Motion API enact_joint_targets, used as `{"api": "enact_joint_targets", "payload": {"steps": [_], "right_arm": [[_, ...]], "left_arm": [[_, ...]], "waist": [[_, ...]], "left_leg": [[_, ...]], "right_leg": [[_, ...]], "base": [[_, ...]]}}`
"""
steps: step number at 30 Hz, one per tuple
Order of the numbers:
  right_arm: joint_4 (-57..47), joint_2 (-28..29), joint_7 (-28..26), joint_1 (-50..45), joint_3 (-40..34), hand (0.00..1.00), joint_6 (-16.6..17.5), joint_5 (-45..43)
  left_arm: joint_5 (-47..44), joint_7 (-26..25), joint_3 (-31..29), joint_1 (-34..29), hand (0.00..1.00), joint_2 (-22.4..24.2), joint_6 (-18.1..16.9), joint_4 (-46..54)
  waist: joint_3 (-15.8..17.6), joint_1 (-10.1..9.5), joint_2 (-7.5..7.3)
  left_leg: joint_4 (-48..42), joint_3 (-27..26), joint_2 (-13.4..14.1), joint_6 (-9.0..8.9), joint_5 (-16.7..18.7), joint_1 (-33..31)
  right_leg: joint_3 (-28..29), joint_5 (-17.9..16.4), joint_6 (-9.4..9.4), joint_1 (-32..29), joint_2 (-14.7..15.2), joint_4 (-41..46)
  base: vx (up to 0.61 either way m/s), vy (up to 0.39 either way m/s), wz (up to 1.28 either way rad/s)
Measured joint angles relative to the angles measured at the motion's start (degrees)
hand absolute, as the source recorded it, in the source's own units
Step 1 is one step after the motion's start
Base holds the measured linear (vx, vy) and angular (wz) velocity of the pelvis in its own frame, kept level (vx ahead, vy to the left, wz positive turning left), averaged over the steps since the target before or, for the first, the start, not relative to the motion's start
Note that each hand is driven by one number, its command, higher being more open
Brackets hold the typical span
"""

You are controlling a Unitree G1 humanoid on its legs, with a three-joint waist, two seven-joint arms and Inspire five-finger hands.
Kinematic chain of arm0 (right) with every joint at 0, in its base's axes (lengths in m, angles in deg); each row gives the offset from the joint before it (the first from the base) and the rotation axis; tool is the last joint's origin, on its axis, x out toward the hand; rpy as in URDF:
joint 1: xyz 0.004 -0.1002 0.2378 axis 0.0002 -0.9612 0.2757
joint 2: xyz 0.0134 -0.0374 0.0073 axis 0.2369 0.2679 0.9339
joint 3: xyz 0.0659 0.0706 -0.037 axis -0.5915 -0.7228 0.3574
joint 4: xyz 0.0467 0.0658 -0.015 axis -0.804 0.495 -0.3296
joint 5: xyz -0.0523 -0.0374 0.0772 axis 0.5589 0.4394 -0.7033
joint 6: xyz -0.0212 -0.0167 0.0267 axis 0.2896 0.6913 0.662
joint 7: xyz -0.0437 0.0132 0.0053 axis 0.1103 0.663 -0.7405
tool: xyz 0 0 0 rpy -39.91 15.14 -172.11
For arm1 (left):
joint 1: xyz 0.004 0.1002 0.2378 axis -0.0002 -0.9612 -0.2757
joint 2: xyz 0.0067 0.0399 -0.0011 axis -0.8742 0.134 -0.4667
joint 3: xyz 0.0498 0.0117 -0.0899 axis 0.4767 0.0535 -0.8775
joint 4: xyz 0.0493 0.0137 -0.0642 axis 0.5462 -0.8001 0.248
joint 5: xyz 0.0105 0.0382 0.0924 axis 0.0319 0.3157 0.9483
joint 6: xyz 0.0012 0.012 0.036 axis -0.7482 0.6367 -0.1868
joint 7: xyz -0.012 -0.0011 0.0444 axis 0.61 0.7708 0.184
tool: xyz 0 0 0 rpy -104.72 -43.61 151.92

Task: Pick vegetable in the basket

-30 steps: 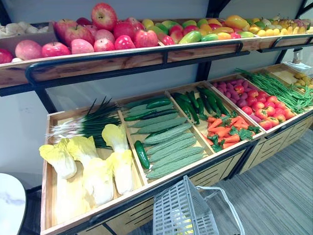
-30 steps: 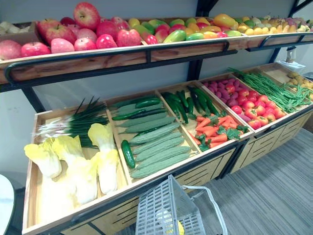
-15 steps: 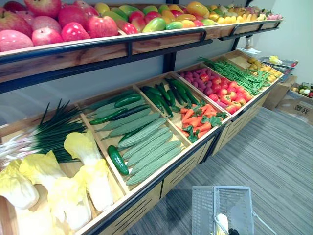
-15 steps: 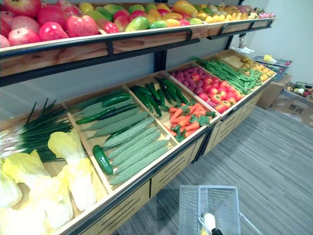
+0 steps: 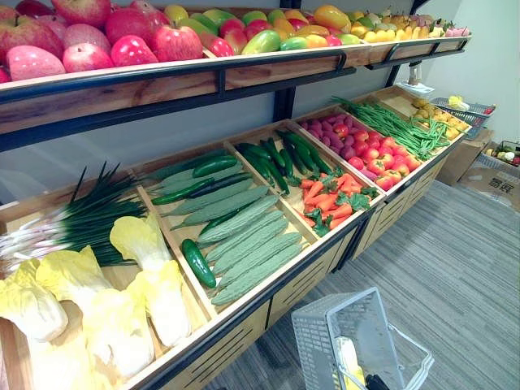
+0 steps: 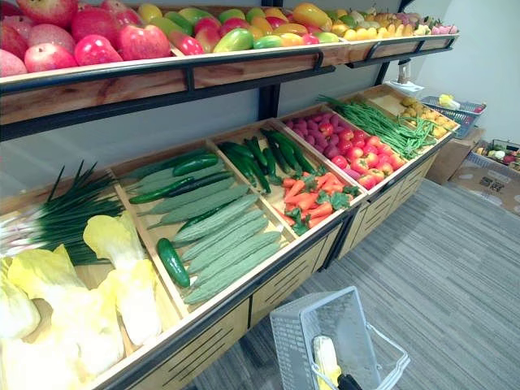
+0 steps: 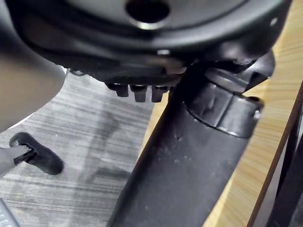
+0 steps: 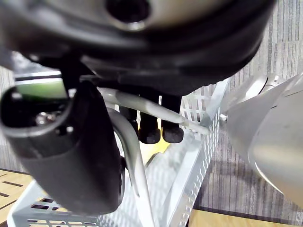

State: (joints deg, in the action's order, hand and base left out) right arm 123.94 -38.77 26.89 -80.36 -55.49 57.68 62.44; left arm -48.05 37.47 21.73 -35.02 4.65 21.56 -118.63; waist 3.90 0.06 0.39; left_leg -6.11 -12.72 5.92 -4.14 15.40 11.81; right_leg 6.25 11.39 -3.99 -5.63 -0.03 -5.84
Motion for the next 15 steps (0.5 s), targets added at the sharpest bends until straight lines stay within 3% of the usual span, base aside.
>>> {"api": "enact_joint_targets", "payload": {"steps": [15], "right_arm": [[1.8,-0.2,-0.1,0.0,3.8,0.00,0.5,1.1]], "left_arm": [[3.2,0.1,3.1,-0.1,1.00,-1.0,-0.2,-1.4]], "waist": [[-0.2,0.11,0.31]], "left_leg": [[0.4,2.3,0.2,-0.01,0.0,-0.1]], "right_leg": [[-1.9,0.0,-0.03,0.5,0.4,0.0]], "base": [[-0.01,0.007,0.07]]}}
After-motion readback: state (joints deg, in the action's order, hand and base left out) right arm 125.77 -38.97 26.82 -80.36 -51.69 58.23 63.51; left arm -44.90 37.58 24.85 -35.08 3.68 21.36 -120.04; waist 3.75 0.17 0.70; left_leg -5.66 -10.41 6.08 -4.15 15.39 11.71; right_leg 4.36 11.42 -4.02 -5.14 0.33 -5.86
